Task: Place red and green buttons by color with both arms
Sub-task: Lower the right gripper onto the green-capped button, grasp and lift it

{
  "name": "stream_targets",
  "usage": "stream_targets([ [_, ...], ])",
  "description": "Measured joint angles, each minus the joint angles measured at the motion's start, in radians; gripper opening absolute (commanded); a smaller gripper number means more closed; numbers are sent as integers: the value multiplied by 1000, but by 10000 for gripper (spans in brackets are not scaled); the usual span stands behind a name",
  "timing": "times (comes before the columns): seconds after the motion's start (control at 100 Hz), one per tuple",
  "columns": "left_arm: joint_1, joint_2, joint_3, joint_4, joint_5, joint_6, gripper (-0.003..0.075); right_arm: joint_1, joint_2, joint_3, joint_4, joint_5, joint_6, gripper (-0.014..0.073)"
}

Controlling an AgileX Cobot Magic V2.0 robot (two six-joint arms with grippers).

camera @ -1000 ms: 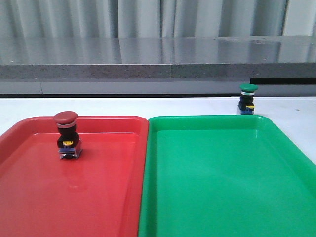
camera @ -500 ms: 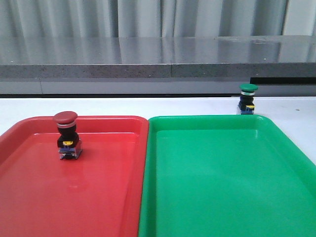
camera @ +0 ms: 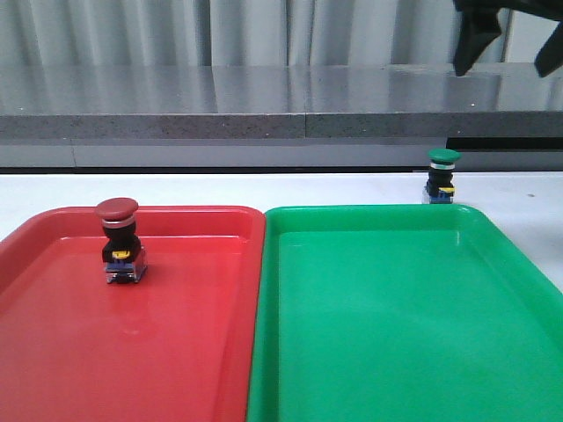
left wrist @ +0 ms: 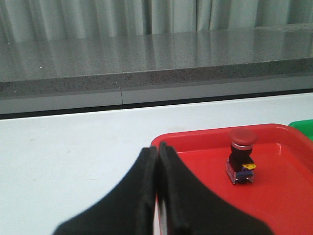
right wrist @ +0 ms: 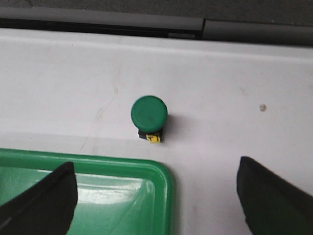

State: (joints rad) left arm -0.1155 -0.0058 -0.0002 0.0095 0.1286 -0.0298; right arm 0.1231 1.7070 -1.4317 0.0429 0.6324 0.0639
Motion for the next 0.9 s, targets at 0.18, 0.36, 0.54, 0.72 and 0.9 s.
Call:
stream_targets([
  [0.18,0,0,0,0,0,0,-19,28,151,-156,2,48,-1,654],
  [0.36,0,0,0,0,0,0,-19,29,282,-248,4,73,-1,654],
  [0.54,0,0,0,0,0,0,-19,23,369,-291,4,79,-1,654],
  [0.72,0,0,0,0,0,0,-19,23,424,-297,4,55,3,654],
  [0.9,0,0,0,0,0,0,-19,17,442,-297,4,24,7,641],
])
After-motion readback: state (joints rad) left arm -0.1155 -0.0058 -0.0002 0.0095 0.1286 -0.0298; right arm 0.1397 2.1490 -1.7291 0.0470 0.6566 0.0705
